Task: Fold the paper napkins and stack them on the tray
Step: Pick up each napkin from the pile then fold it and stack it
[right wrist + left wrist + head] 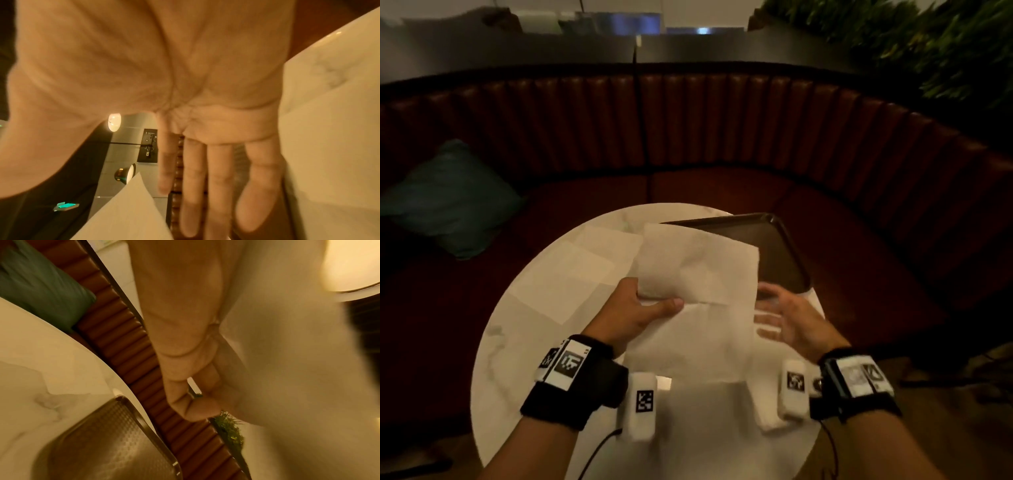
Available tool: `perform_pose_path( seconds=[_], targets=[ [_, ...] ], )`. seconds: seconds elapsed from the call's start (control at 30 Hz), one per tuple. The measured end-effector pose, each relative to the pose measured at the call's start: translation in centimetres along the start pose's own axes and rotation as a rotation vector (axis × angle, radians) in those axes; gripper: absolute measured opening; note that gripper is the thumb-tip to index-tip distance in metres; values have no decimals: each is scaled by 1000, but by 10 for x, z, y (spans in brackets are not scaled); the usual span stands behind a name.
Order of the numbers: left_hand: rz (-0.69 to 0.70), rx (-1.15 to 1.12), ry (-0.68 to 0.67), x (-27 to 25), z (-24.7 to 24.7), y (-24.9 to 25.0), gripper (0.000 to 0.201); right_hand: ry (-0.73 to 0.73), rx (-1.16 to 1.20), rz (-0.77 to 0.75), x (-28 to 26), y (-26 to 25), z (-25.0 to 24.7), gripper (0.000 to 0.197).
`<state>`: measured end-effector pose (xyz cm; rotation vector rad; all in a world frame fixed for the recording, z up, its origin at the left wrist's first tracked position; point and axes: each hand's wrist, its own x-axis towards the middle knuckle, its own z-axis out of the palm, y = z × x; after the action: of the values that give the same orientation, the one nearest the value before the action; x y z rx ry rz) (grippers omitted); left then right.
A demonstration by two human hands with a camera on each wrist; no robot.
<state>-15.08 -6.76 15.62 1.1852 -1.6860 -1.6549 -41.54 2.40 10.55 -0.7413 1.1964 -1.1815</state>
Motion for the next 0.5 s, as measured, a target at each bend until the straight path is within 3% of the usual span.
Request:
perform_pose_path(
  seconds=[0.07, 0.17, 0.27, 0.33, 0.43, 0.5],
  targets=[
    [9, -16, -65, 4, 9, 9, 59, -39, 128, 32, -10, 20, -2, 89],
    [24, -36, -126, 8, 22, 18, 60, -20, 215, -18, -19, 23, 7, 63],
    [26, -65, -155, 13, 25, 20, 68, 68, 160, -78, -24, 17, 11, 45],
    [32, -54, -149, 15, 26, 20, 57, 154, 98, -132, -28, 13, 6, 38],
    [37, -46, -109, 17, 31, 19, 25, 237, 25, -223, -36, 9, -5, 26],
    [22, -86, -91, 19, 35, 17, 20, 231, 43, -256, -42, 7, -11, 34]
  ],
)
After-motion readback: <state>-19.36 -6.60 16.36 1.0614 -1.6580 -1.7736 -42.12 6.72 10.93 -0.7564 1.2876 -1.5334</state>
